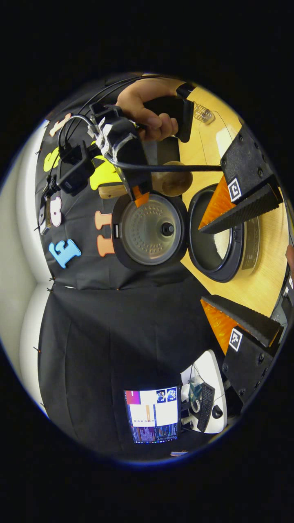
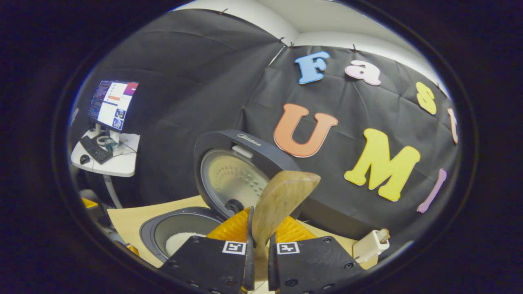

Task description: Close the left gripper, press the button to open the rice cooker; take a wooden spoon from the chopstick holder with the right hand, scoop a spoonful of rice and pour it into the rice cooker, then put the wooden spoon back into the chopstick holder.

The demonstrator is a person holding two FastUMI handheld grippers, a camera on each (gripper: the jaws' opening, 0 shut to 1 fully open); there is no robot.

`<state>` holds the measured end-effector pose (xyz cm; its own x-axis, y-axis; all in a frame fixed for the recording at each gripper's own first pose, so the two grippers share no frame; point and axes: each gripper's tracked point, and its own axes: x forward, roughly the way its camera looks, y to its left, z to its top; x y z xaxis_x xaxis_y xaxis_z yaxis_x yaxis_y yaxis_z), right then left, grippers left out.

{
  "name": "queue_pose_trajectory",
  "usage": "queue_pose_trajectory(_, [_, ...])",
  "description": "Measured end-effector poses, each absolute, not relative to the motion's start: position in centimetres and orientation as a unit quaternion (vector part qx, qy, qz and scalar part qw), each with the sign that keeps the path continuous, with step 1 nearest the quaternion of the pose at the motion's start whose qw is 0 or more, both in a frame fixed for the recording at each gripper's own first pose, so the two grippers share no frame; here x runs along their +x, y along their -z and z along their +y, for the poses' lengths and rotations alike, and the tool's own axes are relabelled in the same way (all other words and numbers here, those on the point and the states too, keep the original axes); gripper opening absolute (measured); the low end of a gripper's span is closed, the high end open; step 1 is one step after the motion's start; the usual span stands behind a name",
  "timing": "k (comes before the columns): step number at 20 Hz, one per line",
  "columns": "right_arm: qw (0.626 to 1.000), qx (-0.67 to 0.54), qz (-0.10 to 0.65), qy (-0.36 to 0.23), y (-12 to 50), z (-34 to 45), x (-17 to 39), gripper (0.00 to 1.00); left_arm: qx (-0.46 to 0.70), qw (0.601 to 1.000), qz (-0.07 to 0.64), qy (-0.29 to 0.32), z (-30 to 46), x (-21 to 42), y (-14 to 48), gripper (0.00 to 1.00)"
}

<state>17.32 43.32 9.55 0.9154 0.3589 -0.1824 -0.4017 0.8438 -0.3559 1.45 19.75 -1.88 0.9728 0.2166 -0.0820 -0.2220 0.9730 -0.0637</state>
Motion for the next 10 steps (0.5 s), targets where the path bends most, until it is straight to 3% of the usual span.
queue_pose_trajectory(10, [0.981,-0.117,0.047,-0.145,-11.7,30.6,18.0,0.13,-0.022,0.995,0.021,-0.094,16.5,1.7,0.3,0.96])
